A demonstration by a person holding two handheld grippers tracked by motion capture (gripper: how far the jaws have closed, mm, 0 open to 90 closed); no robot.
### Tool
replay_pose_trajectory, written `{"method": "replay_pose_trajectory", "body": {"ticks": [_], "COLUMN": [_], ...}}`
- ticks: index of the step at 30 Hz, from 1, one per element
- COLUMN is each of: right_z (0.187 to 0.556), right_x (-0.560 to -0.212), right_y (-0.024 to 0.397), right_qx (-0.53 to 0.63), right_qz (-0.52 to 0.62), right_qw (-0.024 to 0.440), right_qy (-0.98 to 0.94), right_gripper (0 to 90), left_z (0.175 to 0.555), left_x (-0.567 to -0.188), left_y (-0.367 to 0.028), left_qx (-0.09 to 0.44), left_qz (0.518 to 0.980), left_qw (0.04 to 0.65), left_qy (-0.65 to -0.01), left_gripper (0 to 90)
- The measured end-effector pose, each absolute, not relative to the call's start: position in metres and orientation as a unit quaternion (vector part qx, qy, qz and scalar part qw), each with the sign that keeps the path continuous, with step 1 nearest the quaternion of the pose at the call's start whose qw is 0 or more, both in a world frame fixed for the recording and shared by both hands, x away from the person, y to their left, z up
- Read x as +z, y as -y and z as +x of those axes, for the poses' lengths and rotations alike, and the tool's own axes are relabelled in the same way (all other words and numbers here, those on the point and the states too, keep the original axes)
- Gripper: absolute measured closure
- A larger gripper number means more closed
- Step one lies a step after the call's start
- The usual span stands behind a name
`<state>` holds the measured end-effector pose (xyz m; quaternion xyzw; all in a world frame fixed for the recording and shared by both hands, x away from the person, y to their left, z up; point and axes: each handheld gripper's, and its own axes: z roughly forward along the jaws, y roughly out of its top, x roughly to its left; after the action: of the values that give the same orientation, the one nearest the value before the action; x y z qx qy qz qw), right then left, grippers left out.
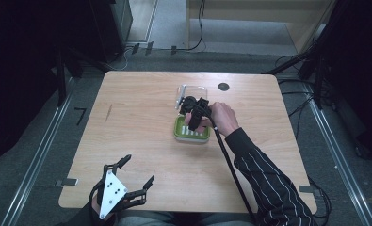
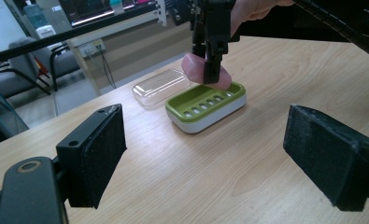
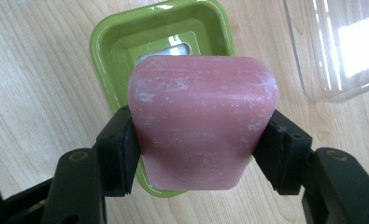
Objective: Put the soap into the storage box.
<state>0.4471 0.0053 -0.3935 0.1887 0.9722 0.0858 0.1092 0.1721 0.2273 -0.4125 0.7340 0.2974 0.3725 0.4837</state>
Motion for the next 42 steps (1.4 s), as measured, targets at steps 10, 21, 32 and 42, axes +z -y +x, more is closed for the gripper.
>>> {"method": "replay_pose_trajectory", "body": {"ticks": [10, 21, 32, 42], "right_z": [0.452, 0.456, 0.46, 0.461], "right_x": [-0.4, -0.406, -0.413, -0.416], "right_y": [-0.007, -0.015, -0.018, -0.019], "right_qx": [0.077, 0.061, 0.05, 0.044], "right_qz": [0.179, 0.169, 0.158, 0.156], "right_qw": [0.105, 0.095, 0.088, 0.084], "right_qy": [-0.975, -0.979, -0.982, -0.983], "right_gripper": [39.0, 39.0, 39.0, 39.0], "left_z": [0.17, 0.165, 0.162, 0.162], "left_x": [-0.413, -0.412, -0.412, -0.412], "left_y": [-0.229, -0.234, -0.236, -0.236], "left_qx": [0.376, 0.381, 0.384, 0.384], "left_qz": [0.733, 0.729, 0.727, 0.728], "left_qw": [0.482, 0.477, 0.476, 0.475], "left_qy": [-0.299, -0.309, -0.313, -0.312], "left_gripper": [13.6, 13.6, 13.6, 13.6]}}
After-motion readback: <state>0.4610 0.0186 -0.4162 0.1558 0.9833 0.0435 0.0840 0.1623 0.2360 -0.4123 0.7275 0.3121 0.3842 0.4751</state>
